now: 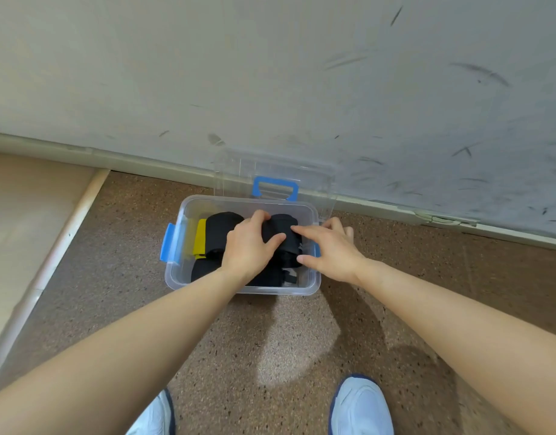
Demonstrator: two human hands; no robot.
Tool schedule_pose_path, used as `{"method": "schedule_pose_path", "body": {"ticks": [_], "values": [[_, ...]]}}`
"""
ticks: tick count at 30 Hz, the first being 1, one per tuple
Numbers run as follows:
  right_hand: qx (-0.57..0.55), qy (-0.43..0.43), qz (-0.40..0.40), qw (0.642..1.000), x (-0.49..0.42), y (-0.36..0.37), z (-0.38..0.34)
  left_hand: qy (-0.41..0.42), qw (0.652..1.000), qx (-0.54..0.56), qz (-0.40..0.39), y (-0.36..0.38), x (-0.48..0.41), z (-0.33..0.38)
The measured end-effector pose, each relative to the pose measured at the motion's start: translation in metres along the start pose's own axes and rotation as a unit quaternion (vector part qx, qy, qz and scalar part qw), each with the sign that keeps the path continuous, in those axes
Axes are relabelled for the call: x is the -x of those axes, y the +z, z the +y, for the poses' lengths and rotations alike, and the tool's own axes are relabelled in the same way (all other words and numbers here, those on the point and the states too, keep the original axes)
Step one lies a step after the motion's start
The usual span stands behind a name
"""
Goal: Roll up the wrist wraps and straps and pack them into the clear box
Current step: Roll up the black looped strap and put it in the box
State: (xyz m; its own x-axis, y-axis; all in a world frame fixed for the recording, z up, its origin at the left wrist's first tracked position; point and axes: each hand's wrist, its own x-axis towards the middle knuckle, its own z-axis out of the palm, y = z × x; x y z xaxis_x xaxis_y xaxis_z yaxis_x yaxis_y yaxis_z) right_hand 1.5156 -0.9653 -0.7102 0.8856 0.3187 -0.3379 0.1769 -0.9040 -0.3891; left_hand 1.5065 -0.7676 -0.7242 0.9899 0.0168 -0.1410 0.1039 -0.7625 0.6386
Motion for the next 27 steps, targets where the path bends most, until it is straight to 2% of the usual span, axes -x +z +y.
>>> {"method": "schedule_pose_path", "body": {"ticks": [2,5,7,12,16,18,20,23,25,27], "values": [[-0.037,0.0,0.002,0.999,0.002,0.002,-0.002,0.074,0.996,-0.054,0.019,-0.004,0.003,-0.005],[-0.052,0.004,0.003,0.999,0.002,0.006,-0.004,0.189,0.973,-0.131,-0.015,-0.008,0.003,-0.019],[-0.032,0.004,-0.002,0.999,0.002,0.006,-0.006,0.223,0.956,-0.189,-0.027,-0.011,0.002,-0.029],[0.114,0.008,-0.073,0.991,-0.006,0.008,-0.017,0.203,0.94,-0.274,-0.031,-0.018,0.005,-0.041],[0.165,0.031,-0.096,0.981,-0.019,-0.006,-0.025,0.181,0.935,-0.301,-0.041,-0.014,0.004,-0.039],[0.122,0.018,-0.05,0.991,-0.023,-0.019,-0.018,0.179,0.939,-0.292,-0.043,-0.011,0.002,-0.037],[-0.013,0.01,0.063,0.998,-0.025,-0.028,-0.006,0.179,0.943,-0.278,-0.036,-0.008,0.002,-0.038],[-0.219,0.075,0.234,0.944,-0.036,-0.038,0.016,0.175,0.951,-0.253,-0.019,-0.004,0.007,-0.043],[-0.266,0.13,0.275,0.915,-0.046,-0.046,0.027,0.177,0.953,-0.244,-0.021,-0.004,0.009,-0.044],[-0.308,0.167,0.257,0.901,-0.056,-0.051,0.035,0.18,0.952,-0.246,-0.023,-0.005,0.01,-0.042]]}}
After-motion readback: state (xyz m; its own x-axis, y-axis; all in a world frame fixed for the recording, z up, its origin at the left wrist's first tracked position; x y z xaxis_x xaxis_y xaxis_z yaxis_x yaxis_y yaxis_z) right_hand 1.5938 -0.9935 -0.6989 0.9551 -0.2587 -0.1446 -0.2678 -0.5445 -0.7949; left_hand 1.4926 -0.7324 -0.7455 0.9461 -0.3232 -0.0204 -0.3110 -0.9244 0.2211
